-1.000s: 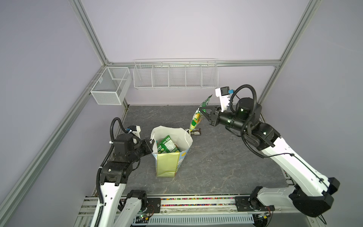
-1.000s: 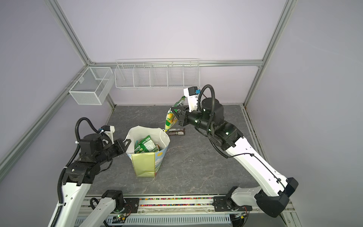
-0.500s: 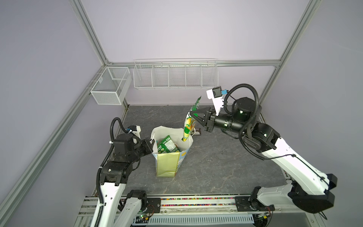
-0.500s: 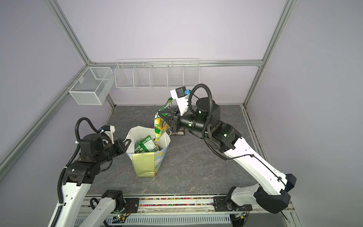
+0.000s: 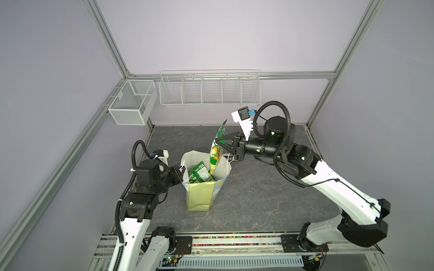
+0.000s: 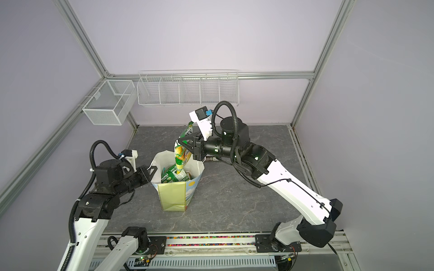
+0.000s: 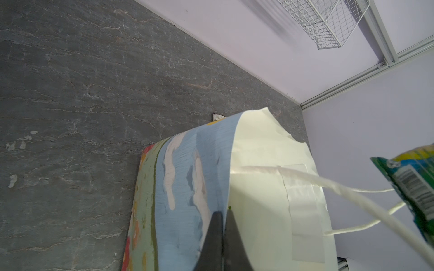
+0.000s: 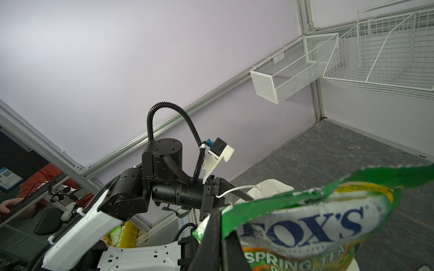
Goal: Place the snacks into the paper bag
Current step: 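Carry the green packet with the right gripper over the bag's opening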
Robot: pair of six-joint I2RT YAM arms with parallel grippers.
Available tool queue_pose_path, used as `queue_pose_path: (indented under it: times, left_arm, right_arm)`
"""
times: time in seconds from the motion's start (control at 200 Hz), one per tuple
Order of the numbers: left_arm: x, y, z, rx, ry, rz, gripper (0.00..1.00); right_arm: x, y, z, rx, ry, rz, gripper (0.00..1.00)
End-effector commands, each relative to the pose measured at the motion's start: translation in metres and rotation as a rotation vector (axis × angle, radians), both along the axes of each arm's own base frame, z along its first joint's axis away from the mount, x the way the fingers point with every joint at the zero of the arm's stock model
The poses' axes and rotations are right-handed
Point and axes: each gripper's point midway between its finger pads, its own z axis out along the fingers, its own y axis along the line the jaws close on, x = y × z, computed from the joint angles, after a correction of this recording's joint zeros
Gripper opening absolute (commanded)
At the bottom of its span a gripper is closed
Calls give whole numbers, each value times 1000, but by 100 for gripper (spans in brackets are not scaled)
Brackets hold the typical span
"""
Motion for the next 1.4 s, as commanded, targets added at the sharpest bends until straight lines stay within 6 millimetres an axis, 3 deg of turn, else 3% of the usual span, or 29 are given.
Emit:
queue_pose_path:
  times: [0.0, 0.59, 1.395]
  left_arm:
    - [1, -2, 17, -21, -65, -7, 0]
    - [-2, 0, 16, -17, -68, -3, 0]
    - [-2, 1, 13, -7, -68, -2, 0]
  right_arm:
    - [-8, 3, 26, 67, -73, 40, 7]
    - [-3, 33, -16, -5, 21, 99, 7]
    - [8, 45, -57, -97, 73, 90, 7]
